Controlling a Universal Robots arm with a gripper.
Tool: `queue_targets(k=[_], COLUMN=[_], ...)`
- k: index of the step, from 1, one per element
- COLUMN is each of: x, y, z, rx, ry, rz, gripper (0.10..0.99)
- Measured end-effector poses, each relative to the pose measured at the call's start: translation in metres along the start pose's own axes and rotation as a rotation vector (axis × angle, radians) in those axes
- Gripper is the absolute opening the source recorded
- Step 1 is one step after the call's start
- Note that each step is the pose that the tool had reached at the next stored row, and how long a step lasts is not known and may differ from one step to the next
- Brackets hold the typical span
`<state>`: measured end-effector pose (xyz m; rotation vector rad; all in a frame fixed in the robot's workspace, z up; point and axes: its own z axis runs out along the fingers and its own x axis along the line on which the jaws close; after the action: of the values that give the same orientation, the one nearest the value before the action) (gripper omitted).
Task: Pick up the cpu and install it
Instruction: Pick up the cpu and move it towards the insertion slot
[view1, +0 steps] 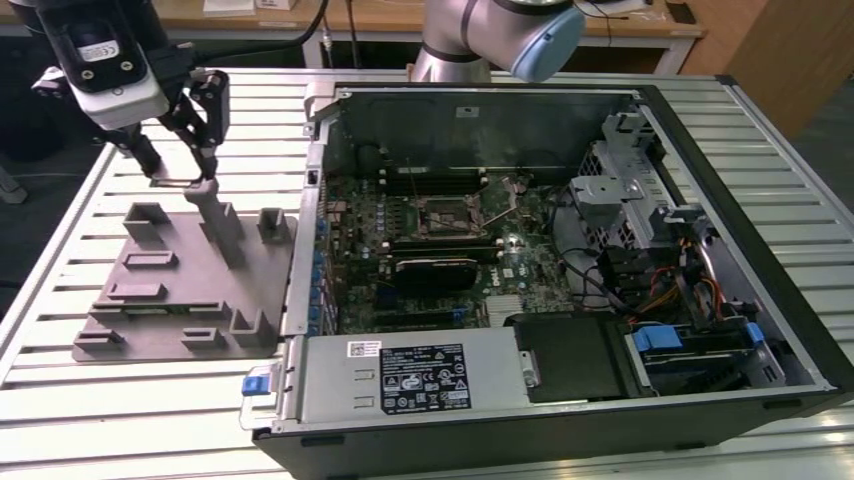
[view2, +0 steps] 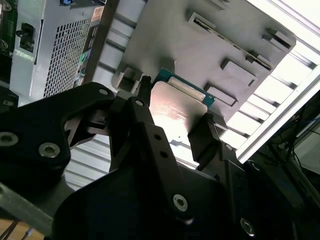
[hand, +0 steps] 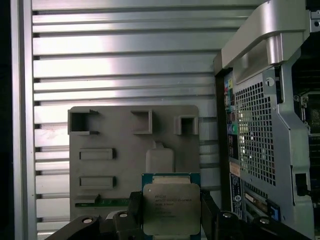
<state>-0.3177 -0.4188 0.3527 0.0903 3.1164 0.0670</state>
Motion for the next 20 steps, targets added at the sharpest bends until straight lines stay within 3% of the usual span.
queue_targets(k=[4, 11, 17, 20], x=[-0.0007, -0.0014, -0.0019, -0.0058], y=[0.0002, 0.0008, 0.0008, 0.0011], z=[-0.0025, -0.0158, -0.0163, -0.0162], rx=[0.000, 0.000, 0.000, 0.000], ry=[0.0001, 0.0001, 0.0000, 0.0000], rz=[0.000, 0.000, 0.000, 0.000], gripper=[0.545, 0.545, 0.545, 0.545])
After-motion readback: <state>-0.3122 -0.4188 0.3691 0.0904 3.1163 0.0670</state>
